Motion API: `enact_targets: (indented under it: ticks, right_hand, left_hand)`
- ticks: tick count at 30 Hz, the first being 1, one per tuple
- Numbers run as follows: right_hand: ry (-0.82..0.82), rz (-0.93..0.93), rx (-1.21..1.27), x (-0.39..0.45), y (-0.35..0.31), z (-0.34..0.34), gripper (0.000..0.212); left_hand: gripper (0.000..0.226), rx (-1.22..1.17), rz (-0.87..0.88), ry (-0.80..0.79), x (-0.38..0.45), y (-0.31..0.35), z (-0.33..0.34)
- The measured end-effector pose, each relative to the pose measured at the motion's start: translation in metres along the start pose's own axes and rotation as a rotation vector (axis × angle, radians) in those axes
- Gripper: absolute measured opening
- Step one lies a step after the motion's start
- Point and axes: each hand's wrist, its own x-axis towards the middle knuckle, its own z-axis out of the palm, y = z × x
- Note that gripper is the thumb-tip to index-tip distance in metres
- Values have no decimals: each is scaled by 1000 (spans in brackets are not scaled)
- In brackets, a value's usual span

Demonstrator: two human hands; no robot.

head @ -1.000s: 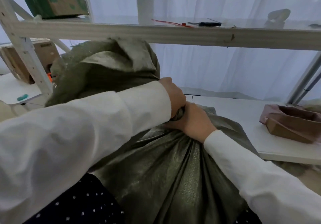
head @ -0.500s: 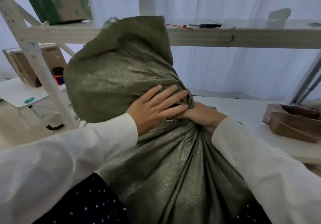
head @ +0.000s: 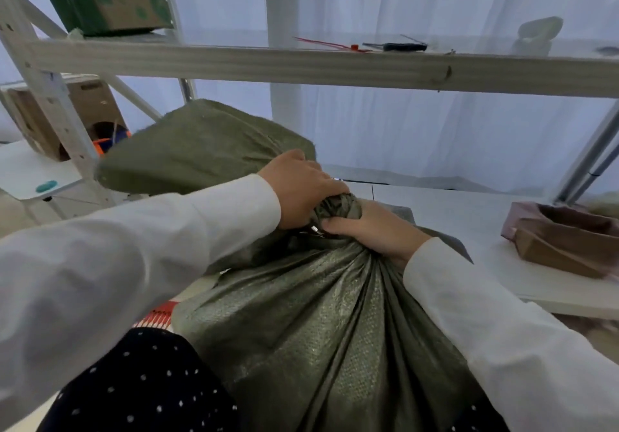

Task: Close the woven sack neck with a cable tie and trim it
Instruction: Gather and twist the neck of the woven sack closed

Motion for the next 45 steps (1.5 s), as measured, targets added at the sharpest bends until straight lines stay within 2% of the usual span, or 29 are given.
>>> enact_targets:
  ticks: [2, 4, 5, 8, 11, 13, 16, 17, 19, 20, 22, 26, 29, 32, 35, 39, 42, 43, 45]
  right_hand:
    - [78, 21, -140, 1, 3, 4, 70]
    - [114, -22, -326, 2, 6, 12, 92]
    - [146, -69, -391, 2, 8, 15, 92]
    - [281, -164, -433, -1, 4, 19, 73]
    - [387, -240, -439, -1, -3, 25, 65]
    - [365, -214, -432, 0, -7, 27, 57]
    - [212, -171, -315, 3, -11, 20, 19]
    - [176, -155, -276, 4, -12, 17, 15]
    - [120, -144, -262, 4, -14, 13, 6]
    - [115, -138, -236, 3, -16, 13, 9]
    - [122, -180, -182, 1, -15, 13, 16]
    - [80, -85, 76, -2, -12, 12, 16]
    - [17, -76, 40, 2, -13, 10, 24]
    - [-37, -40, -82, 7, -16, 7, 20]
    - [-117, -41, -166, 8, -19, 9, 20]
    - [-160, -90, -289, 2, -22, 14, 13]
    - [-60, -158, -386, -3, -20, 20, 22]
    - [13, -195, -437, -6, -18, 23, 30]
    - [150, -333, -623, -12, -11, 32, 68]
  left_hand:
    - [41, -102, -51, -109, 4, -1, -11]
    - [41, -204, -115, -204, 8, 0, -18]
    - [42, -233, -134, -247, 11, 0, -22]
    - [33, -174, -133, -358, 16, 7, -35]
    - [22, -26, -105, -358, 16, 16, -46]
    - [22, 10, -156, -279, 6, 20, -52]
    - [30, -7, -289, -80, -16, 30, -51]
    - [33, 21, -290, 32, -23, 36, -44]
    - [37, 85, -228, 333, -40, 46, -22]
    - [38, 103, -170, 444, -49, 50, -10]
    - [46, 139, -87, 508, -62, 56, 13]
    - [82, 153, -138, 420, -61, 52, 31]
    - [101, 186, -70, 388, -46, 27, 26]
    - [103, 136, -34, 316, -40, 2, 17]
    - [90, -73, -127, 30, -37, -12, 8]
    - [42, -319, -125, -229, -26, -16, -4]
    - [20, -584, -240, -415, -14, -22, -6]
    - [19, -633, -268, -486, -9, -25, -6]
    - [20, -730, -301, -645, -3, -30, -3]
